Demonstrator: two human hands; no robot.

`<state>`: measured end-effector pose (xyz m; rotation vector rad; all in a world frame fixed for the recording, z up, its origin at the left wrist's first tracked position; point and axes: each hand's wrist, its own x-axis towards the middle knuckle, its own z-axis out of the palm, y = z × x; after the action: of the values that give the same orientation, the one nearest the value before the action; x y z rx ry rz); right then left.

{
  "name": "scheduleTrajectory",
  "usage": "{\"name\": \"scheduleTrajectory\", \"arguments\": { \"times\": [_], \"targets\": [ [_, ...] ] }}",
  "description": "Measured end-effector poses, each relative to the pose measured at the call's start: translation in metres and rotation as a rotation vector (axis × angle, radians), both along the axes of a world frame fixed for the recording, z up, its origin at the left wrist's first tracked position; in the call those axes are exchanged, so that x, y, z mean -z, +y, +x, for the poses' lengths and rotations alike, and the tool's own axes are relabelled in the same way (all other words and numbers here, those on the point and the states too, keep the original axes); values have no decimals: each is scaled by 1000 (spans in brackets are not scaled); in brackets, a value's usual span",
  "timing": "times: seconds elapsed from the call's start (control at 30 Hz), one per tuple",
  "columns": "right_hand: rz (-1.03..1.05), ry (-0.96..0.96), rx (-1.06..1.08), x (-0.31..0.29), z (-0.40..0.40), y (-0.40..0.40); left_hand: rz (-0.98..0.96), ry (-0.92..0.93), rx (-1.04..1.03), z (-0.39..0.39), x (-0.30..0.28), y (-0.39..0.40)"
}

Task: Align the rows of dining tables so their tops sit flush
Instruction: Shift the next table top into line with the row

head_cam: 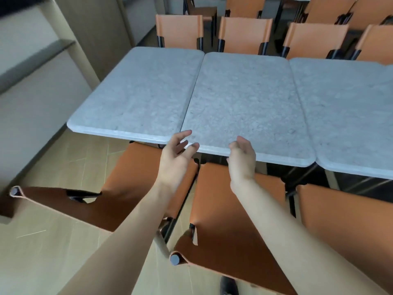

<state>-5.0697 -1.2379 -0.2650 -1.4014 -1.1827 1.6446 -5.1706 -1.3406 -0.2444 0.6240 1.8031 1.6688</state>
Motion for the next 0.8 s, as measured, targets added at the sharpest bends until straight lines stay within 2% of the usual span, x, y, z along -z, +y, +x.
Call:
{"name": "scheduleTrajectory", "arguments": {
  "times": [0.2, 0.43, 0.6, 0.8],
  "targets": [
    [146, 52, -59, -48, -34, -84, 68, 50, -74, -35, -49, -98],
    [194, 77, -196, -61, -80, -168, 11, 77, -125, -85, -58, -199],
    [191, 50, -228, -53, -106, -180, -34, 68, -151, -124, -55, -221],
    [106, 29, -176, -26, -157, -158, -109, 37, -113, -178, -31, -209]
  ]
}}
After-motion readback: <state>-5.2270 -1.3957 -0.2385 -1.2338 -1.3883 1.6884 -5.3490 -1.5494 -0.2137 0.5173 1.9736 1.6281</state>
